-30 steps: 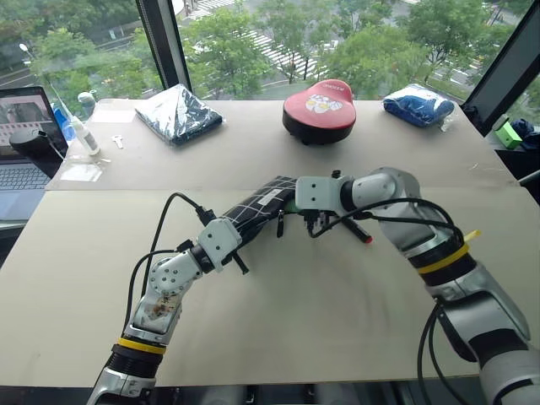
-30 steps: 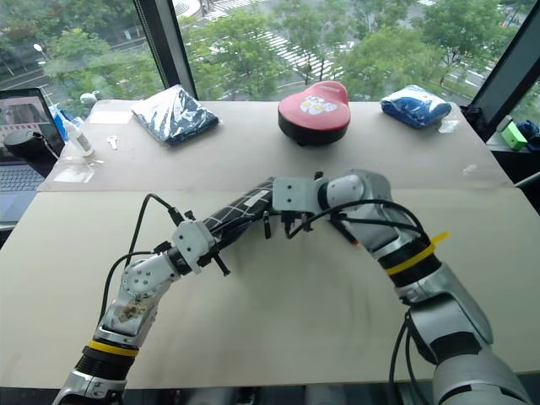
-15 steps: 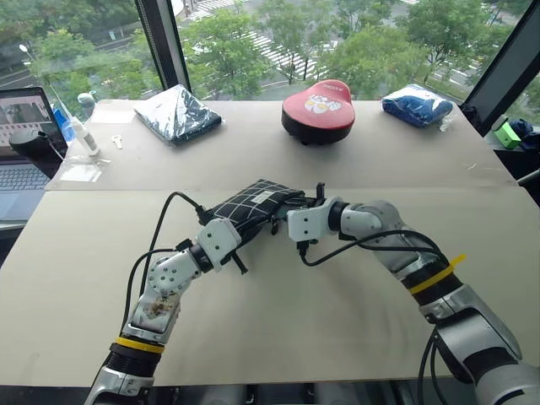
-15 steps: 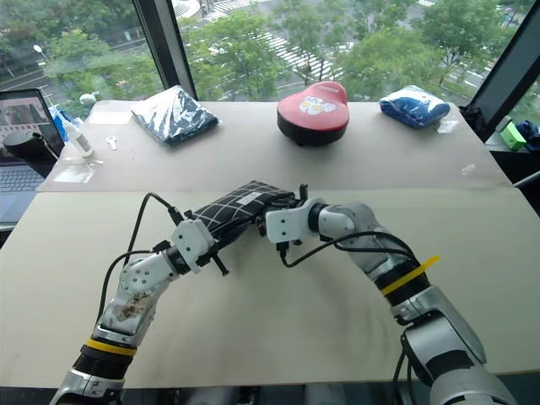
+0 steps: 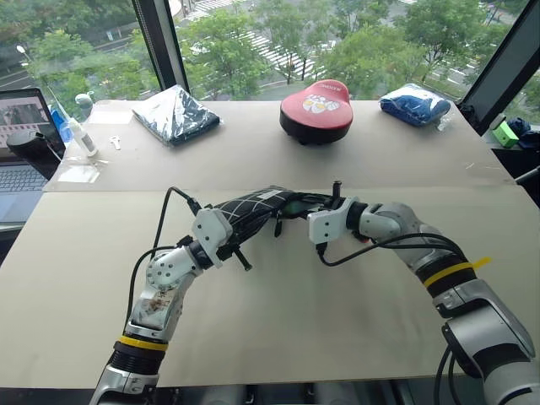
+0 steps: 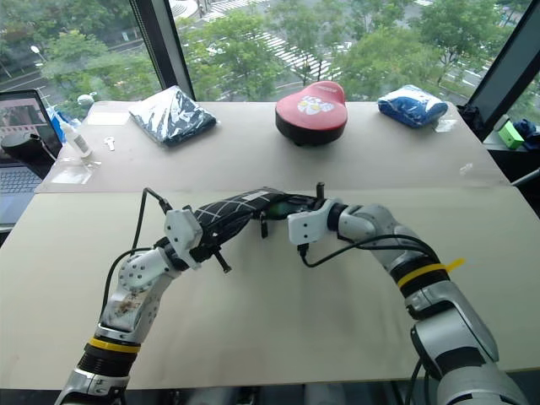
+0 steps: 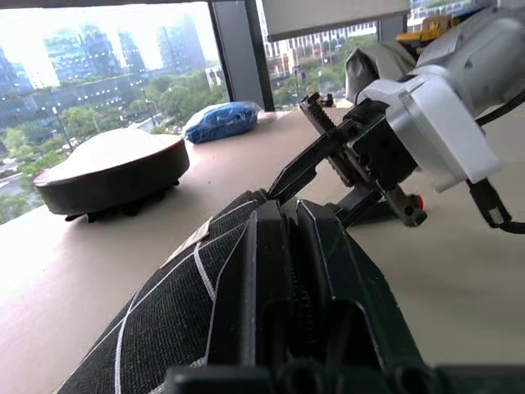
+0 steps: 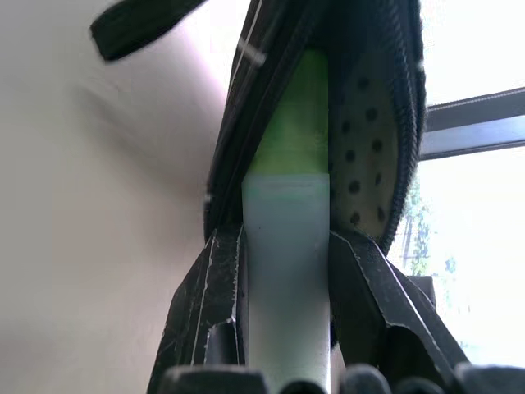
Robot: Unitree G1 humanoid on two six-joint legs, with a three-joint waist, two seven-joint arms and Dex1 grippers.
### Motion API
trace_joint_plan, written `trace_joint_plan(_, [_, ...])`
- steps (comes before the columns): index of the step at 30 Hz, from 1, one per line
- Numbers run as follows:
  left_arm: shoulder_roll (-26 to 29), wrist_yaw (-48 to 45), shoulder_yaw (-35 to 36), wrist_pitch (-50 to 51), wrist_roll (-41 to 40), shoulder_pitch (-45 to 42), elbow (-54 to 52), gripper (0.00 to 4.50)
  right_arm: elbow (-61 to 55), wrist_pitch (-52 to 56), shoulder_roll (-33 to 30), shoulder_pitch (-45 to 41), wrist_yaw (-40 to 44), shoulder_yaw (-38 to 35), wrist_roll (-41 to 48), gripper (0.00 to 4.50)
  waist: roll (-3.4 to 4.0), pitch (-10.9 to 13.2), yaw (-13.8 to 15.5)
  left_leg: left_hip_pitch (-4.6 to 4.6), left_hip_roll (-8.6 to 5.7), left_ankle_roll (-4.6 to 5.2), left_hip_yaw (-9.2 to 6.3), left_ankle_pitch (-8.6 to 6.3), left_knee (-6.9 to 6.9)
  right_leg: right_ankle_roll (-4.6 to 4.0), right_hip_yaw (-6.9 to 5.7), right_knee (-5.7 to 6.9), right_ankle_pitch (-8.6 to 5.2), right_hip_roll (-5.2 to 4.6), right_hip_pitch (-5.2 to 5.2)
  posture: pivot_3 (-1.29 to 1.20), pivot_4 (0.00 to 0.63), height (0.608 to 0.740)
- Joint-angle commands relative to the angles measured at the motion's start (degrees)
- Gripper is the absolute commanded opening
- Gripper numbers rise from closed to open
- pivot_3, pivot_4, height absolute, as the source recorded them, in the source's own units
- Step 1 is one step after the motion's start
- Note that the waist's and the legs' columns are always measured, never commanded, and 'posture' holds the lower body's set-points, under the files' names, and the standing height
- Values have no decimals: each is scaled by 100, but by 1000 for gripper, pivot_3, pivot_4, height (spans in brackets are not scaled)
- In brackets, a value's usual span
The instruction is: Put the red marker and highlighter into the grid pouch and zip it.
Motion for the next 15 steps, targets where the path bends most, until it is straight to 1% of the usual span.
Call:
trace_joint_plan(1, [216, -414, 465, 116, -610, -51, 41, 0, -175, -500, -402, 273, -187, -328, 113, 987, 0, 0, 10, 0, 0, 1, 0, 0, 0, 0, 0, -1, 0, 0, 1, 0, 150, 740])
trace_joint_plan(5, [256, -636, 709, 363, -968, -134, 313, 0, -566, -534, -527, 588, 3, -467, 354, 987, 0, 0, -3, 3, 0, 5, 2, -2, 2, 0, 1, -3, 0, 0, 5, 0, 150, 740])
trace_joint_plan(8, [186, -680, 819, 567, -1188, -214, 451, 0, -1105, -209, -486, 891, 332, -536, 759, 987, -1, 0, -14, 4, 4, 5, 3, -2, 1, 0, 2, -2, 0, 3, 5, 0, 150, 740])
trace_joint_plan(12, [77, -689, 845, 743, -1286, -305, 537, 0, -1786, 588, -317, 1146, 711, -660, 1186, 987, -1, 0, -13, 5, 5, 9, 3, -4, 4, 0, 3, -1, 0, 3, 8, 0, 150, 740])
trace_joint_plan(15, [39, -757, 802, 762, -1233, -310, 556, 0, -2360, 1521, -283, 1291, 1249, -887, 1934, 987, -1, 0, -4, 5, 5, 15, 3, -7, 6, 0, 5, -2, 0, 3, 10, 0, 150, 740])
